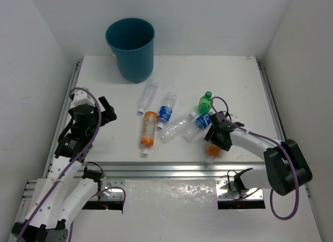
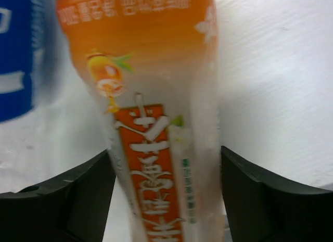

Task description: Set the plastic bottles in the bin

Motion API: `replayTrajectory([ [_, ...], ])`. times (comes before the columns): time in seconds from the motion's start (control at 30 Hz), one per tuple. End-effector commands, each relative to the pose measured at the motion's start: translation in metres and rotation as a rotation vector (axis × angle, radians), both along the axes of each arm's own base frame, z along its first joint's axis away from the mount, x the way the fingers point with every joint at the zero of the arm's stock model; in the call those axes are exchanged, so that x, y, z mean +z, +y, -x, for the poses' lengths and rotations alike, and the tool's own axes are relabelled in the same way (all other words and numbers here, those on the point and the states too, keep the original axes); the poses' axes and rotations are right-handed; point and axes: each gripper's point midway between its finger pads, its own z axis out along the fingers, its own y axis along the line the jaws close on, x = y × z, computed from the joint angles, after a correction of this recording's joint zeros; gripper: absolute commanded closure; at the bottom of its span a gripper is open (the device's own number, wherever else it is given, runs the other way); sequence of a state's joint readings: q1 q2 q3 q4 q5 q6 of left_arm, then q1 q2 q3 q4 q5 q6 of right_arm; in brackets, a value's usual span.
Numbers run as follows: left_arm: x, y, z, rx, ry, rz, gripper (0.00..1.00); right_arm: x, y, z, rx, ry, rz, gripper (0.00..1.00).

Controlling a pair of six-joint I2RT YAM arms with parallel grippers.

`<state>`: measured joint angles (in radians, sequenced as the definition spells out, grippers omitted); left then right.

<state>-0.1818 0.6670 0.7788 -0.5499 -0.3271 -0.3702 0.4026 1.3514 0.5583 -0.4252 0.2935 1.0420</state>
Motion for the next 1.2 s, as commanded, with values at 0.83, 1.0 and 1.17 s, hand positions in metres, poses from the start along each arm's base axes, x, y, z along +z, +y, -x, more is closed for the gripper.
replayTrajectory([
  [0.83, 0.158, -0.3, 0.071, -1.217, -0.335, 0.533, 0.0, 0.324, 0.162, 0.073, 1.363, -0.901, -0.901, 0.84],
  [1.0, 0.159, -0.316, 0.064, -1.245, -0.326, 0.545, 0.0, 0.328, 0.163, 0.09, 1.44, -0.899, -0.941, 0.84],
  [1.17, 0.163, -0.337, 0.075, -1.349, -0.317, 0.593, 0.04, 0.332, 0.163, 0.095, 1.464, -0.899, -0.941, 0.83],
])
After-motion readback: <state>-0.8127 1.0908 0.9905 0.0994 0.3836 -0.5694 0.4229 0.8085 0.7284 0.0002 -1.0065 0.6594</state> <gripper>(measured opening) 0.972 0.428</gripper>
